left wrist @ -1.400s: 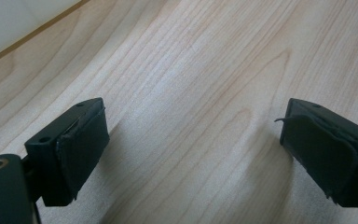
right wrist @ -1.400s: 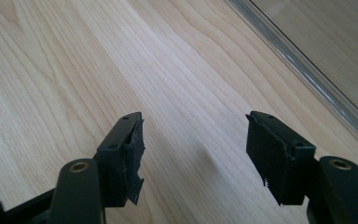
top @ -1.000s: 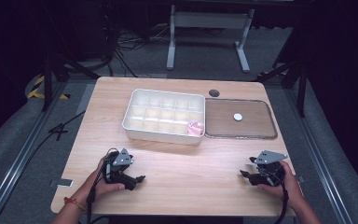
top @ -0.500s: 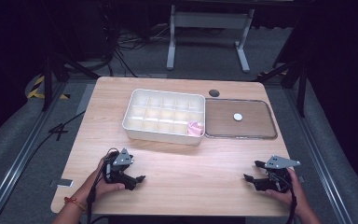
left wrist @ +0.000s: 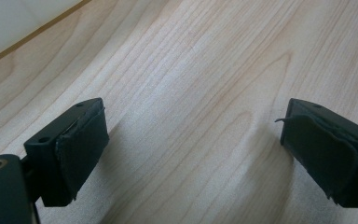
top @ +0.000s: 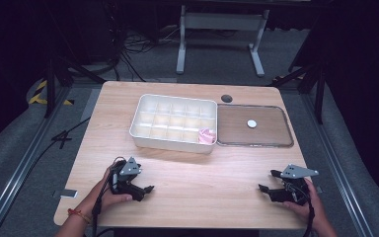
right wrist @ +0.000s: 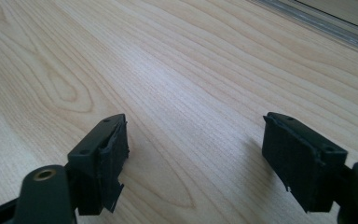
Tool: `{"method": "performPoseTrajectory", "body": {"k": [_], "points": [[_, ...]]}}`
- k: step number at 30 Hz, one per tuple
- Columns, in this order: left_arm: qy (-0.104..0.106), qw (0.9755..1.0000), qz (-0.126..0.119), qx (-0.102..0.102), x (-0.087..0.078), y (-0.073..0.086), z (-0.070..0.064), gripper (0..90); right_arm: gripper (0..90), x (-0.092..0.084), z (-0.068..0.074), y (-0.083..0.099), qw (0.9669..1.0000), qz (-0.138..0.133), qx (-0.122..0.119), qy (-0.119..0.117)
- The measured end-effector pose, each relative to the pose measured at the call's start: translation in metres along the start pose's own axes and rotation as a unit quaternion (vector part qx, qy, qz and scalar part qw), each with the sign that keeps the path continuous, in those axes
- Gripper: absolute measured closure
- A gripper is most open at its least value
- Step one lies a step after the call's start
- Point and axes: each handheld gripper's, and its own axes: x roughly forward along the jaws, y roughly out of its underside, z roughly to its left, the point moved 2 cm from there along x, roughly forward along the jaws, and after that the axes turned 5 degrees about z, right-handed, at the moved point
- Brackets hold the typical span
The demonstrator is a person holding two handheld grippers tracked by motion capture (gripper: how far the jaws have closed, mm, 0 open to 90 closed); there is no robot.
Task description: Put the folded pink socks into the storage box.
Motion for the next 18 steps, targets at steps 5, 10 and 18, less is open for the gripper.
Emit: {"method": "performPoseTrajectory", "body": {"k": [5,10,18], "points": [[0.0,1.0,0.001,0.001,0.0001,-0.0001,0.0002,7.5,22.8,-0.0002,-0.0002,0.0,1.0,0.001,-0.001,0.0],[0.0,1.0,0.001,0.001,0.0002,-0.0002,0.0002,7.4,21.9,-0.0002,-0.0003,0.0,1.0,0.002,0.0,0.001],[0.0,1.0,0.001,0.001,0.0002,-0.0003,0.0003,7.3,20.7,0.0,-0.0006,-0.0002,1.0,0.002,0.004,0.002]]}}
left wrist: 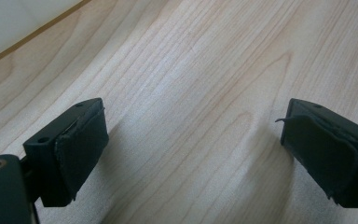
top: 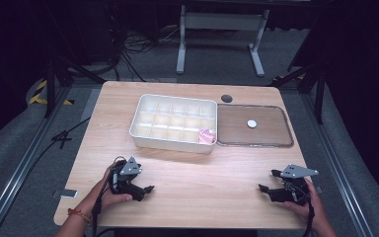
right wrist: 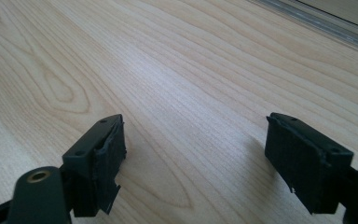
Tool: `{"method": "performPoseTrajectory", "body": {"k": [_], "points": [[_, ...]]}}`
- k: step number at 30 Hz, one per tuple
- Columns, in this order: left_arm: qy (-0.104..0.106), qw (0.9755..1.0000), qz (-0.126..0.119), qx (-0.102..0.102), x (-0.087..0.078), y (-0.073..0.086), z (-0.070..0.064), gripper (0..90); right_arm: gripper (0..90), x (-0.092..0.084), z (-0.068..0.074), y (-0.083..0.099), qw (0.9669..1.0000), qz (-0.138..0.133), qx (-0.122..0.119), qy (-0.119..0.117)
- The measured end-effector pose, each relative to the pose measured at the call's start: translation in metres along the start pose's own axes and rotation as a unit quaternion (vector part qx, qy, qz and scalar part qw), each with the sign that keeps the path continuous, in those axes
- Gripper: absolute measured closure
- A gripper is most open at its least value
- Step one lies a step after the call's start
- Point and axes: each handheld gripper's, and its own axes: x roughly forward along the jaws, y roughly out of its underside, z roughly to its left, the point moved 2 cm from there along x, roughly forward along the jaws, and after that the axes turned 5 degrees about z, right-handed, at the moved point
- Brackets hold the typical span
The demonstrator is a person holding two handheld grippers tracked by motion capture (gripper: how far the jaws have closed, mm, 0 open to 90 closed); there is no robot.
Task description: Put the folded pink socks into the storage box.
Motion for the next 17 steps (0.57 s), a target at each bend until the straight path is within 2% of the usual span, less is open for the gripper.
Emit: {"method": "performPoseTrajectory", "body": {"k": [17], "points": [[-0.001,1.0,0.001,0.0,0.0001,-0.0002,0.0001,7.1,20.7,0.0001,0.0,0.0,1.0,-0.001,0.0,0.0]]}}
